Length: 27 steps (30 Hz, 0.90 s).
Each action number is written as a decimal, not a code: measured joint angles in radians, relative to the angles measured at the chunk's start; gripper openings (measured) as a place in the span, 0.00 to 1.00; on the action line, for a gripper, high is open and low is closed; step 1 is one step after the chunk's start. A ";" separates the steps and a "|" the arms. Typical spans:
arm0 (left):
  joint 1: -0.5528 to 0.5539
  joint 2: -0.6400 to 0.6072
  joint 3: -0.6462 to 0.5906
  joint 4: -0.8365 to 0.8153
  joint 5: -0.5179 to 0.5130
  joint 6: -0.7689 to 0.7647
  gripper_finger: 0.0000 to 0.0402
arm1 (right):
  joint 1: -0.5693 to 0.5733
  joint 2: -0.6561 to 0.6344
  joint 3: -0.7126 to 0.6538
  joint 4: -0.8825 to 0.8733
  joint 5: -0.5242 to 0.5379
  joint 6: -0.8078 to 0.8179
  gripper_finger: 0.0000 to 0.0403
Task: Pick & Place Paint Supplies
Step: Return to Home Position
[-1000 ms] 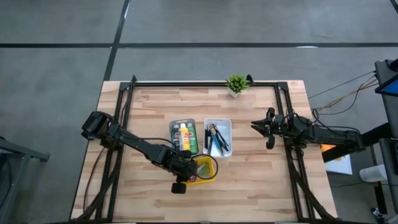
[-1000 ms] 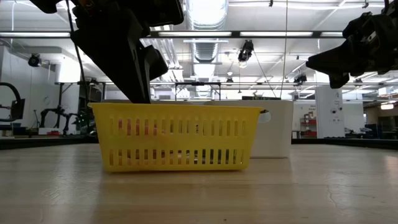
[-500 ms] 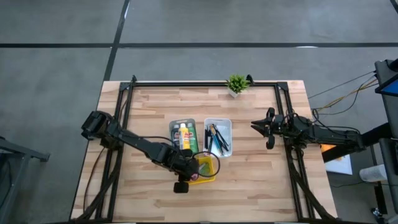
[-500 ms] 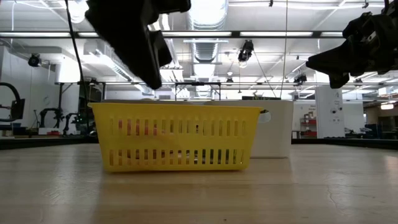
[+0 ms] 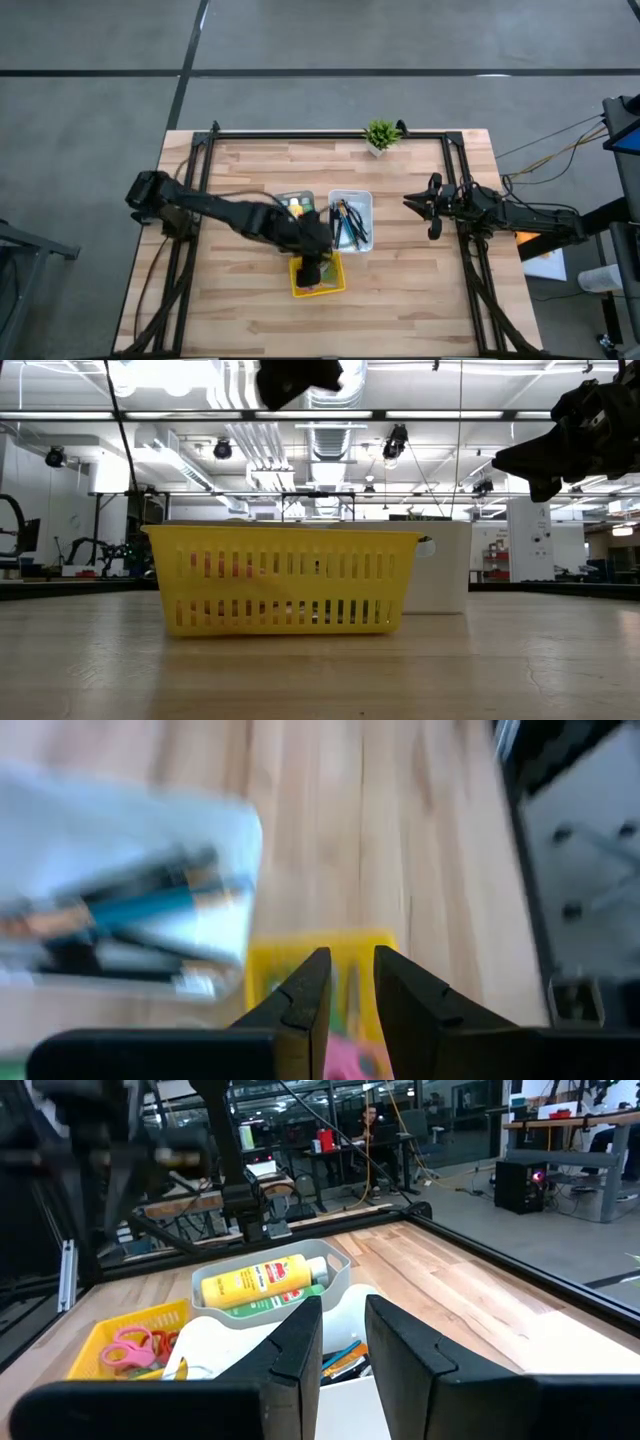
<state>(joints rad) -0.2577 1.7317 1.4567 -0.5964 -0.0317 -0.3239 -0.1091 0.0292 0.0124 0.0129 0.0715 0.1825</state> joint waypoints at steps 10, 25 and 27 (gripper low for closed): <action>0.130 -0.164 -0.008 0.152 -0.014 0.135 0.08 | 0.000 0.001 0.000 0.000 0.000 0.000 0.19; 0.328 -0.489 -0.310 0.404 0.140 0.405 0.00 | 0.000 -0.001 0.000 0.000 0.000 0.000 0.19; 0.359 -0.568 -0.392 0.447 0.159 0.411 0.00 | 0.000 0.000 0.000 0.000 0.000 0.000 0.19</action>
<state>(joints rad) 0.1018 1.1633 1.0645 -0.1489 0.1273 0.0875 -0.1093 0.0292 0.0124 0.0131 0.0715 0.1829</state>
